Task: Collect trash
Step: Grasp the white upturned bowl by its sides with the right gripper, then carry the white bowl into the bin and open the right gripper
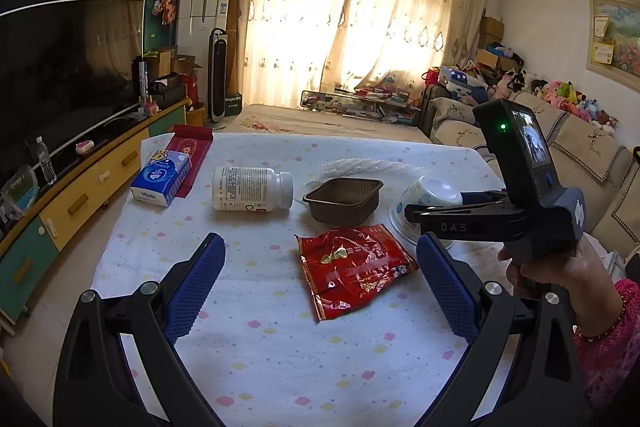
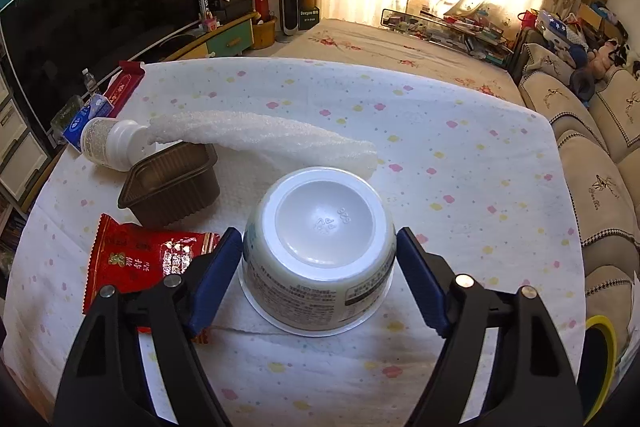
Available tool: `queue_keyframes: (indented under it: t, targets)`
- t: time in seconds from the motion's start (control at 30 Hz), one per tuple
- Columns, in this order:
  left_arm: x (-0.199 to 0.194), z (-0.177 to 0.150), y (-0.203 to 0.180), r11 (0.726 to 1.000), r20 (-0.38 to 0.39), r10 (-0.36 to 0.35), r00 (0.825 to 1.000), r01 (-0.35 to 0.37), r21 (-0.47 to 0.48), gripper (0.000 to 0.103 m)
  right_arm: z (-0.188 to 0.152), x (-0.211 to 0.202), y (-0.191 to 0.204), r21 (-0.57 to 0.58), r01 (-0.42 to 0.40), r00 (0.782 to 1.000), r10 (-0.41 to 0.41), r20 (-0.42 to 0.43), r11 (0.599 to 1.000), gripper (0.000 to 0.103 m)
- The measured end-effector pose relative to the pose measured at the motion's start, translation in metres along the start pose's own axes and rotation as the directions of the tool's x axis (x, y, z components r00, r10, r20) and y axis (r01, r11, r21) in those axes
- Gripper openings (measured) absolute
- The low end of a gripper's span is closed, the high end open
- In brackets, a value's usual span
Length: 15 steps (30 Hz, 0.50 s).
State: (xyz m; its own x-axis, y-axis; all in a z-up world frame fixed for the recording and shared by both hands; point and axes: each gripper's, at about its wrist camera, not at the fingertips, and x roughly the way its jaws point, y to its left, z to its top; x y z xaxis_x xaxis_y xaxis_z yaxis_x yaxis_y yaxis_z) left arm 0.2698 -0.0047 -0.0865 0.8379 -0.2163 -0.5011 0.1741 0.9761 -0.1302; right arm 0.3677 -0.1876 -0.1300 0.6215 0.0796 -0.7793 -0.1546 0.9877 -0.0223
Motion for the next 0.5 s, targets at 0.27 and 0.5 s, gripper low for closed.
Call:
queue_keyframes:
  t: [0.27, 0.5]
  targets:
    - [0.002, 0.000, 0.001, 1.000, -0.005, 0.002, 1.000, -0.002, -0.006, 0.095, -0.010, -0.023, 0.001, -0.025, 0.004, 1.000, -0.004, 0.013, 1.000, 0.074]
    - [0.003, -0.001, 0.001, 1.000, -0.010, 0.017, 1.000, -0.017, -0.001, 0.095, -0.036, -0.059, -0.005, -0.036, -0.025, 0.999, 0.026, 0.028, 0.999, 0.074]
